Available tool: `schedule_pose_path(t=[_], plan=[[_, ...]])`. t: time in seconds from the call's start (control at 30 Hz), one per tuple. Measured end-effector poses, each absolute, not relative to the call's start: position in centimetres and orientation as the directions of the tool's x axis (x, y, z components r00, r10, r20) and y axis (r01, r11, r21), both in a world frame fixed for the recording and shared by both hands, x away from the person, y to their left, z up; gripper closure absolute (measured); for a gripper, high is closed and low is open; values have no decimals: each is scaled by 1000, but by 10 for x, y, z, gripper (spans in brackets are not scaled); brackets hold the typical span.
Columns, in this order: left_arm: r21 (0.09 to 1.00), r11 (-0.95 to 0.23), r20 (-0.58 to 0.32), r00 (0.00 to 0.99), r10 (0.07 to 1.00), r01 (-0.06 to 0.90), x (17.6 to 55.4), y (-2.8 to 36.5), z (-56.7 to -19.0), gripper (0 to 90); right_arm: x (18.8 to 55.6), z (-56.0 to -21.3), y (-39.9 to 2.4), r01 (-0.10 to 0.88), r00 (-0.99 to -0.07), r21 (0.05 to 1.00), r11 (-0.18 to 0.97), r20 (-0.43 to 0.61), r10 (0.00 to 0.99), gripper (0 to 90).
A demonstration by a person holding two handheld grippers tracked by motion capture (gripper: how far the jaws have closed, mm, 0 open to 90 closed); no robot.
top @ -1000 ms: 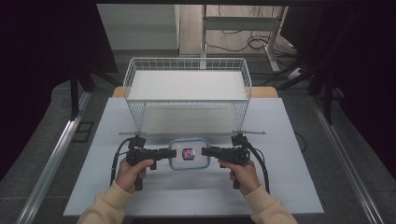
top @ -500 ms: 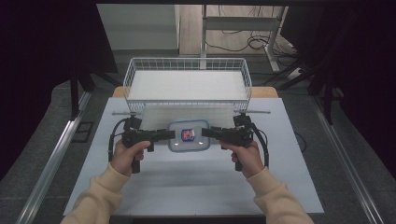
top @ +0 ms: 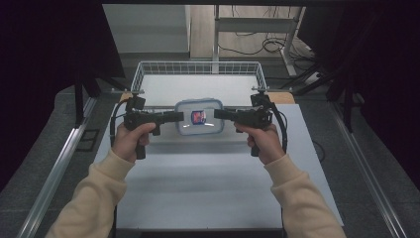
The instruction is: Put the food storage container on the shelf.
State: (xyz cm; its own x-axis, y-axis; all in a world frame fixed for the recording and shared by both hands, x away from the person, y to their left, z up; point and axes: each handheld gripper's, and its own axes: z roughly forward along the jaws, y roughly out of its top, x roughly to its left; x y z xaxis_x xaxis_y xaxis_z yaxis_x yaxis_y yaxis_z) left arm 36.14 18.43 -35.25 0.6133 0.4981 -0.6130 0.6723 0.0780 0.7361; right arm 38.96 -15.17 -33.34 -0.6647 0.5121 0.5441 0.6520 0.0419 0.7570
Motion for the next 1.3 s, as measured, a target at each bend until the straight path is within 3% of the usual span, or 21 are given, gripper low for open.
schedule_pose_path(t=[0.6, 0.87, 1.3], plan=[[750, 80, -596, 617, 514, 657, 416, 186, -318, 549, 443, -303, -152, 658, -658, 753, 18, 564, 499, 523], [727, 79, -618, 600, 508, 682, 448, 189, -325, 541, 470, -301, -147, 668, -645, 744, 30, 558, 522, 524], [655, 111, -688, 530, 496, 747, 477, 189, -346, 545, 506, -324, -145, 755, -556, 655, 8, 635, 536, 507]])
